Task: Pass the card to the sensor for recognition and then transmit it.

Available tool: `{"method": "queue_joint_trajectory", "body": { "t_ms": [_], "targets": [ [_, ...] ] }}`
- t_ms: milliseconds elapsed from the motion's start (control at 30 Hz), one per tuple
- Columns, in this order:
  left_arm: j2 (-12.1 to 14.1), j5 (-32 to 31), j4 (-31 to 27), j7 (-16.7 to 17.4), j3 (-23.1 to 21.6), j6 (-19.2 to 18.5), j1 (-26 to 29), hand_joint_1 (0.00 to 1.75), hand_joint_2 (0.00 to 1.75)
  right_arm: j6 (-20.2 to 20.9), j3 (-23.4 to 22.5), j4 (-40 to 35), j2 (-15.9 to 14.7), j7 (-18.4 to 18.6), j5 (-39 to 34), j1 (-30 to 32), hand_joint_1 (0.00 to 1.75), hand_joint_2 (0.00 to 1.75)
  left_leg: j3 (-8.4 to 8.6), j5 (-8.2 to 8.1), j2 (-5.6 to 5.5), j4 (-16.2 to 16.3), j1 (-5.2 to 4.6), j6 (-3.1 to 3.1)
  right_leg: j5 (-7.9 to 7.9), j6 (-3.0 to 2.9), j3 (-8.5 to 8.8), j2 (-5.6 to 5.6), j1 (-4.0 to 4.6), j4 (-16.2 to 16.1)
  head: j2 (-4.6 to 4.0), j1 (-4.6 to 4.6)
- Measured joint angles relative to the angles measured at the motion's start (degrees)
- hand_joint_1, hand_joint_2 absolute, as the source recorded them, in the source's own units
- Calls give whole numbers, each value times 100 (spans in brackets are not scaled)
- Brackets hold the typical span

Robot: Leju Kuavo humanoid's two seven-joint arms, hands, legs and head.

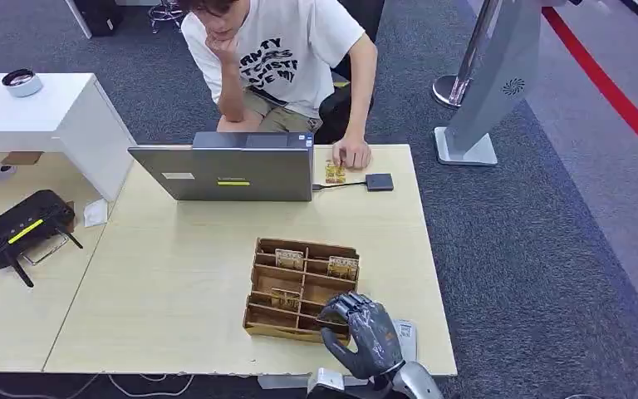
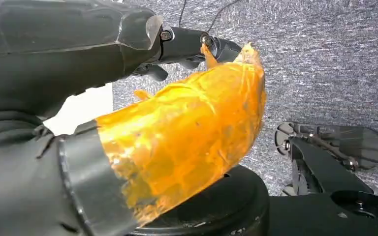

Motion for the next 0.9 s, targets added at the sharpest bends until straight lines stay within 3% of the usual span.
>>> {"method": "queue_joint_trajectory", "body": {
  "t_ms": [167,233,267,300,367,900],
  "targets": [
    [0,0,0,0,0,0,0,0,0,2,0,24,0,72,105,-4,87,175,0,0,0,0,0,0,0,0,0,0,0,0,0,0],
    [0,0,0,0,0,0,0,0,0,2,0,42,0,85,131,-4,98,175,0,0,0,0,0,0,0,0,0,0,0,0,0,0],
    [-2,0,0,-2,0,0,0,0,0,4,0,48,0,105,140,-3,112,175,1,0,0,0,0,0,0,0,0,0,0,0,0,0],
    [0,0,0,-2,0,0,0,0,0,6,0,48,-2,125,155,-3,148,175,1,0,0,0,0,0,0,0,0,0,0,0,0,0],
    [0,0,0,-4,0,0,0,0,0,11,0,50,-2,136,184,-3,171,175,1,0,0,0,0,0,0,0,0,0,0,0,0,0],
    [0,0,0,-39,0,-2,0,0,0,103,0,61,-11,236,251,-45,175,175,1,0,0,0,0,0,0,0,0,0,0,0,0,0]
  ]
}}
